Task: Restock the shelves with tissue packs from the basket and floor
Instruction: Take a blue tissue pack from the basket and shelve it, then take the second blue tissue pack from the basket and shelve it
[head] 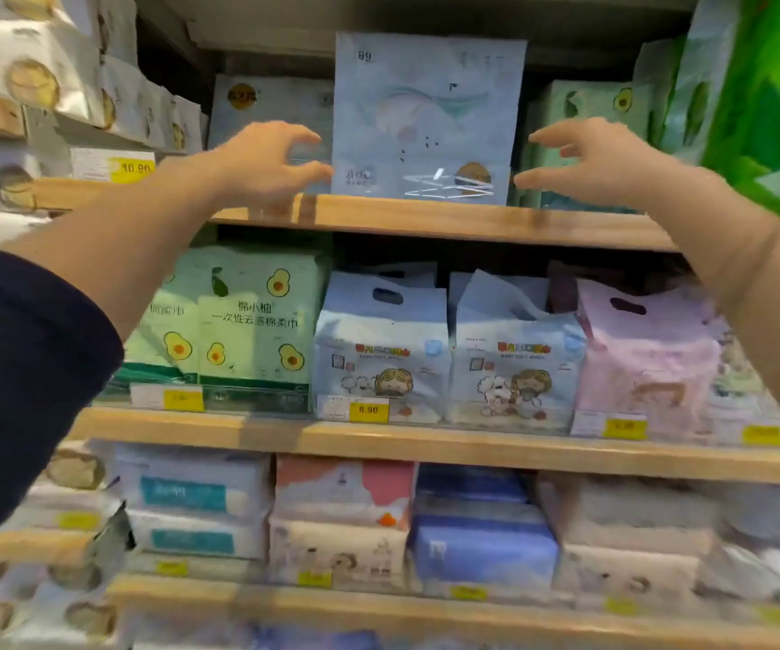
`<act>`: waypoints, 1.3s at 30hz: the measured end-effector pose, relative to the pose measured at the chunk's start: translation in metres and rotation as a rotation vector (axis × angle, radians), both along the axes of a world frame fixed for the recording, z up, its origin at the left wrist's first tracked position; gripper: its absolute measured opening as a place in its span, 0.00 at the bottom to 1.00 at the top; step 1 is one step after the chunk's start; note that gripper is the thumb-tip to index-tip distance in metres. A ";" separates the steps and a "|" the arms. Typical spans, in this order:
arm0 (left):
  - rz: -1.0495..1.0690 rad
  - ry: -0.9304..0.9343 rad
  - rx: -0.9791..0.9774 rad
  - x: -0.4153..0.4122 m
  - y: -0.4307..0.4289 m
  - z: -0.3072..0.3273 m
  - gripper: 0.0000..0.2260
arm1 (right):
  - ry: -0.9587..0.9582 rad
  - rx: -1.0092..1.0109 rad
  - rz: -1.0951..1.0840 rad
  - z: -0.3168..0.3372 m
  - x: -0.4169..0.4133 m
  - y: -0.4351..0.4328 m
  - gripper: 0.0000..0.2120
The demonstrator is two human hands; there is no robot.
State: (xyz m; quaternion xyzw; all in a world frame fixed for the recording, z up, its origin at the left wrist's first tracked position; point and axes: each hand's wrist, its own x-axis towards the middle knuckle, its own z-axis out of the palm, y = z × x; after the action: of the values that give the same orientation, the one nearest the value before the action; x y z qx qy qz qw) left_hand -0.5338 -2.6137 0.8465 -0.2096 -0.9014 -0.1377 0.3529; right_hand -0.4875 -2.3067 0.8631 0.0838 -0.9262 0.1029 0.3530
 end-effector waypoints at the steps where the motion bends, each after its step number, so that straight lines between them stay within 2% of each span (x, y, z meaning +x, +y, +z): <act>1: -0.005 -0.004 -0.017 0.012 -0.001 -0.008 0.25 | -0.001 0.000 0.004 -0.007 0.011 0.001 0.31; 5: -0.007 -0.058 0.018 0.053 -0.004 -0.043 0.25 | -0.014 0.009 0.016 -0.044 0.055 0.012 0.29; 9: -0.066 -0.116 0.053 0.100 0.008 -0.095 0.26 | -0.114 -0.069 0.101 -0.095 0.097 0.032 0.27; 13: -0.073 -0.257 0.096 0.151 0.028 -0.156 0.27 | -0.222 -0.048 0.078 -0.152 0.140 0.053 0.32; 16: -0.055 -0.332 0.044 0.191 0.042 -0.201 0.28 | -0.304 -0.091 0.088 -0.194 0.179 0.068 0.32; 21: -0.057 -0.512 0.069 0.243 0.055 -0.278 0.28 | -0.441 -0.178 0.138 -0.265 0.233 0.084 0.29; 24: -0.068 -0.608 0.092 0.266 0.060 -0.324 0.29 | -0.533 -0.210 0.102 -0.314 0.253 0.093 0.31; 34: -0.140 -0.937 0.096 0.280 0.064 -0.473 0.32 | -0.858 -0.330 0.105 -0.455 0.274 0.085 0.33; 39: -0.145 -1.074 0.123 0.263 0.061 -0.534 0.34 | -0.945 -0.394 0.090 -0.517 0.261 0.073 0.34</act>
State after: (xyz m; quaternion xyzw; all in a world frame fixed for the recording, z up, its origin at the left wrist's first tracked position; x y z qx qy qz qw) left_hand -0.2704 -2.5526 0.3120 -0.1501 -0.9285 -0.3018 -0.1561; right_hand -0.2269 -2.2339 0.3456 -0.0003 -0.9431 0.3173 -0.0999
